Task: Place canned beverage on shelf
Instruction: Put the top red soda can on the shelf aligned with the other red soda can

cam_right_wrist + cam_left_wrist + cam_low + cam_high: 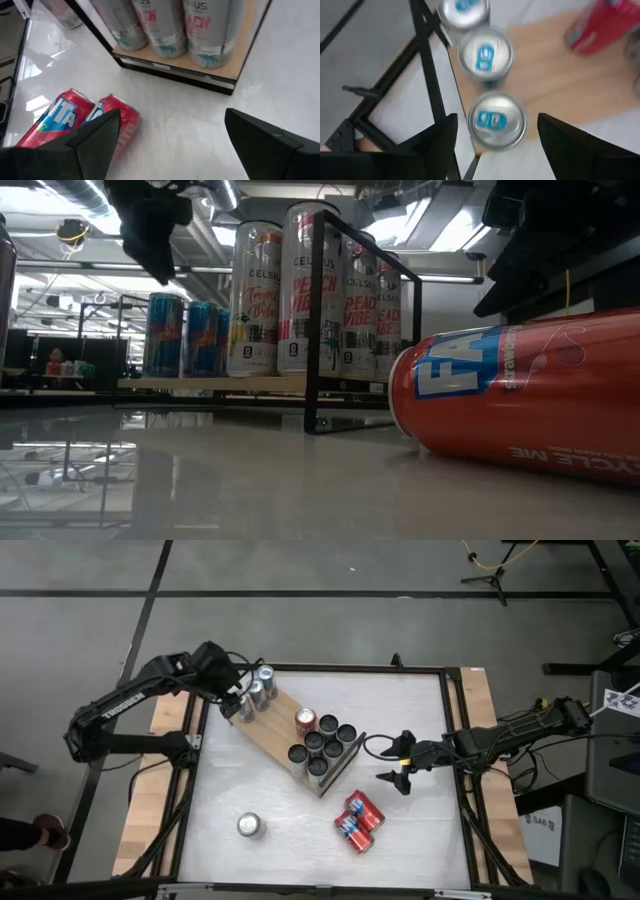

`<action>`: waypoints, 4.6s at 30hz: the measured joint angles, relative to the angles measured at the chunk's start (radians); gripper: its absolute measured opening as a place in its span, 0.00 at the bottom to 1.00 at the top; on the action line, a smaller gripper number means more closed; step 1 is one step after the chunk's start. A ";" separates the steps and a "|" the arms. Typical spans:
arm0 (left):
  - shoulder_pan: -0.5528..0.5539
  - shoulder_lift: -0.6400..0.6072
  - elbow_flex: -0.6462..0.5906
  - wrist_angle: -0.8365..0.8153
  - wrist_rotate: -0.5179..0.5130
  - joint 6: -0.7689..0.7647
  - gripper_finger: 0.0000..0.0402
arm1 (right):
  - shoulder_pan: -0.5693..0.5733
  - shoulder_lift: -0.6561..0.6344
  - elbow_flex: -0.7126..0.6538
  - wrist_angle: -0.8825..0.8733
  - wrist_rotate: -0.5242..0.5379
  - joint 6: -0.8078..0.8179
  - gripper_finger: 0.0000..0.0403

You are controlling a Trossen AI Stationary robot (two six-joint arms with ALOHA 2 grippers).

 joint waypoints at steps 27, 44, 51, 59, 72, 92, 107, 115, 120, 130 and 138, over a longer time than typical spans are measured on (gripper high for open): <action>-0.123 -0.095 0.000 0.344 0.233 -0.252 0.66 | 0.001 0.000 0.022 0.222 -0.218 0.268 0.88; -0.348 -0.005 0.000 0.630 0.148 -0.197 0.66 | 0.197 0.156 0.221 0.133 -0.140 0.358 0.88; -0.412 0.010 0.000 0.673 0.147 -0.196 0.66 | 0.246 0.292 0.336 -0.085 -0.092 0.487 0.88; -0.477 0.012 0.000 0.670 0.146 -0.196 0.66 | 0.249 0.434 0.410 -0.202 -0.101 0.545 0.88; -0.539 0.012 0.000 0.670 0.053 -0.197 0.66 | 0.249 0.525 0.414 -0.232 -0.110 0.549 0.88; -0.551 0.012 0.000 0.670 0.043 -0.196 0.66 | 0.249 0.614 0.414 -0.246 -0.109 0.575 0.88; -0.551 0.012 0.000 0.670 0.042 -0.197 0.66 | 0.240 0.612 0.417 -0.342 -0.075 0.636 0.88; -0.551 0.012 0.000 0.670 0.042 -0.196 0.66 | 0.237 0.610 0.413 -0.410 -0.049 0.647 0.88; -0.551 0.012 0.000 0.670 0.042 -0.197 0.66 | 0.208 0.599 0.452 -0.545 -0.029 0.644 0.88; -0.551 0.012 0.000 0.670 0.042 -0.197 0.66 | 0.208 0.600 0.467 -0.481 -0.022 0.456 0.88; -0.551 0.012 0.000 0.670 0.042 -0.197 0.66 | 0.208 0.600 0.418 -0.437 -0.027 0.425 0.88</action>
